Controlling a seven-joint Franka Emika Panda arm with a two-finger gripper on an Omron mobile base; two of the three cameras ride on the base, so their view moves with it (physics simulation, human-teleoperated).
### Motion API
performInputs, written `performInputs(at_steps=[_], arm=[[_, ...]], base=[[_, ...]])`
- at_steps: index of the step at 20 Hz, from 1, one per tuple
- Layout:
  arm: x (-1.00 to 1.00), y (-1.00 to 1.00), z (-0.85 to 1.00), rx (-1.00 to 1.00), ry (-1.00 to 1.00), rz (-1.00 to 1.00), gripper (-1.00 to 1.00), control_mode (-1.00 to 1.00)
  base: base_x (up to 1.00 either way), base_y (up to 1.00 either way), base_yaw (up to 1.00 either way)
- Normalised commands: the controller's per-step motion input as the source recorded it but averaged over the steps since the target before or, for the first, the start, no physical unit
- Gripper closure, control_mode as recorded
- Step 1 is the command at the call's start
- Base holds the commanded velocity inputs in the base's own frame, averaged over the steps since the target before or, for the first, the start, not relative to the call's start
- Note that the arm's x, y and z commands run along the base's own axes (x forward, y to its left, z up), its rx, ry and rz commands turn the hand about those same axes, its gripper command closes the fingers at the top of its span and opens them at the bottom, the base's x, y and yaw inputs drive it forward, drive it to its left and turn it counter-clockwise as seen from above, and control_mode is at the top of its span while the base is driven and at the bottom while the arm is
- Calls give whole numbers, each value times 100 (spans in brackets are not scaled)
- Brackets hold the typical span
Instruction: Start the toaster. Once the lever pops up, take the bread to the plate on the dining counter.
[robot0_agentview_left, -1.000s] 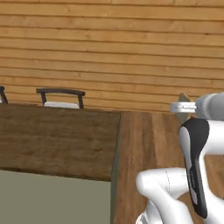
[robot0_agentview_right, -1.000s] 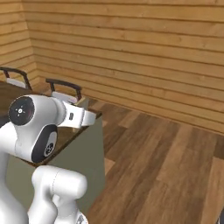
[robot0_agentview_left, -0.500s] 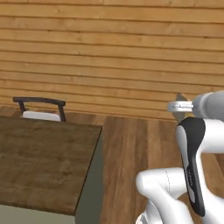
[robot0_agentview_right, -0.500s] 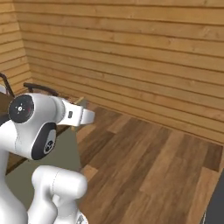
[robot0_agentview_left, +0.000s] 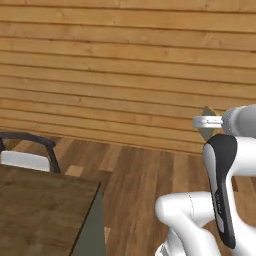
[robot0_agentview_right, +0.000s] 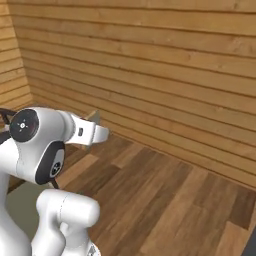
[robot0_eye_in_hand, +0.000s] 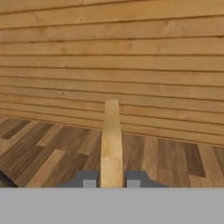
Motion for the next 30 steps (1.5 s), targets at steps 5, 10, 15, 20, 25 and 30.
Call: performInputs(at_steps=[5, 10, 15, 20, 25, 30], arm=[[0, 0, 0, 0, 0, 0, 100, 100], [0, 0, 0, 0, 0, 0, 100, 100], [0, 0, 0, 0, 0, 0, 100, 100], [0, 0, 0, 0, 0, 0, 100, 100], [0, 0, 0, 0, 0, 0, 100, 100], [0, 0, 0, 0, 0, 0, 100, 100]], base=[[100, -68, 31], [100, -59, 31], [100, -49, 31], [100, -38, 41], [100, -10, 67], [100, -12, 68]])
